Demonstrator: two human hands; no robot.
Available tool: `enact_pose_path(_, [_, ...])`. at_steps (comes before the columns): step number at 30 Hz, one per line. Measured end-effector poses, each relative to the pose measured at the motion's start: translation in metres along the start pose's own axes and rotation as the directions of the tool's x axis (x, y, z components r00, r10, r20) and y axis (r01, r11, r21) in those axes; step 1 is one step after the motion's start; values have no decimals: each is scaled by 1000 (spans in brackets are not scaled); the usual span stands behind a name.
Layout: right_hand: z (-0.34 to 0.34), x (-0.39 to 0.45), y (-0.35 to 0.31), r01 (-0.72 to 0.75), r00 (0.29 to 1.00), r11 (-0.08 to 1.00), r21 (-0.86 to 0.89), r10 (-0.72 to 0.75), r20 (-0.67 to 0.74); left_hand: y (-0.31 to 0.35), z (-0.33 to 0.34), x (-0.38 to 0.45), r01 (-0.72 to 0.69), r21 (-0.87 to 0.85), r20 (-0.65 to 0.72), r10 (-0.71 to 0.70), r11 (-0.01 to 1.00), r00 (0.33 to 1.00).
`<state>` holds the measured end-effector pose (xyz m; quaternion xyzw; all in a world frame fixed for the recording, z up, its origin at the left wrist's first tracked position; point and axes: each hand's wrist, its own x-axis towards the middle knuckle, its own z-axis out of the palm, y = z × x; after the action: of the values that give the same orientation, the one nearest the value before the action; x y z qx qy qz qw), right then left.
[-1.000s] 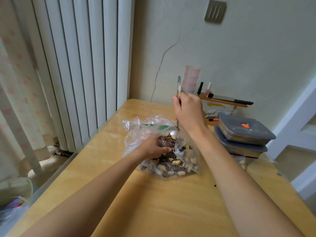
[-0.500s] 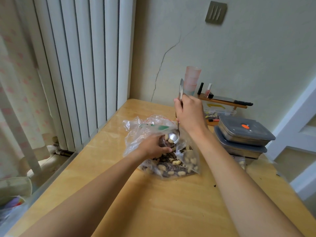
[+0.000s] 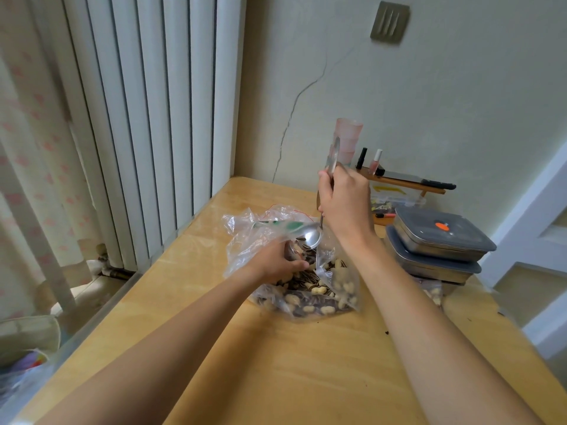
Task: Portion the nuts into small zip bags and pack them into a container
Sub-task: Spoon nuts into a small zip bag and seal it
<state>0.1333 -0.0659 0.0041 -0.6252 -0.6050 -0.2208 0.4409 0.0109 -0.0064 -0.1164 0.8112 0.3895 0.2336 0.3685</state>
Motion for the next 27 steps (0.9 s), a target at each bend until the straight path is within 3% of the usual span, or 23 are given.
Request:
enact_pose_path(3, [0,-2,-1,1,999,1000,14,0,-44,1,-1,-1,19,26,-17,-18,999,1000])
enact_pose_path(8, [-2,0,0,22,1000,1000,22,-23,19,2,-1,0,25,96,-73,-18,995,997])
enact_pose_path(14, [-6,-1,-3,154,969,982,113,-173,177,6,-2,-2,23,140,-74,-13,990,997])
enact_pose_path(17, [-6,-1,-4,208,961,971,120,-226,157,6,-3,-1,29,150,-72,-18,988,997])
enact_pose_path(21, [-8,-1,1,147,985,986,79,-153,76,3,-2,-1,100,83,-69,-95,992,993])
enact_pose_path(27, [-1,-20,20,-76,956,995,69,53,289,-1,-4,0,168,8,-112,-166,986,980])
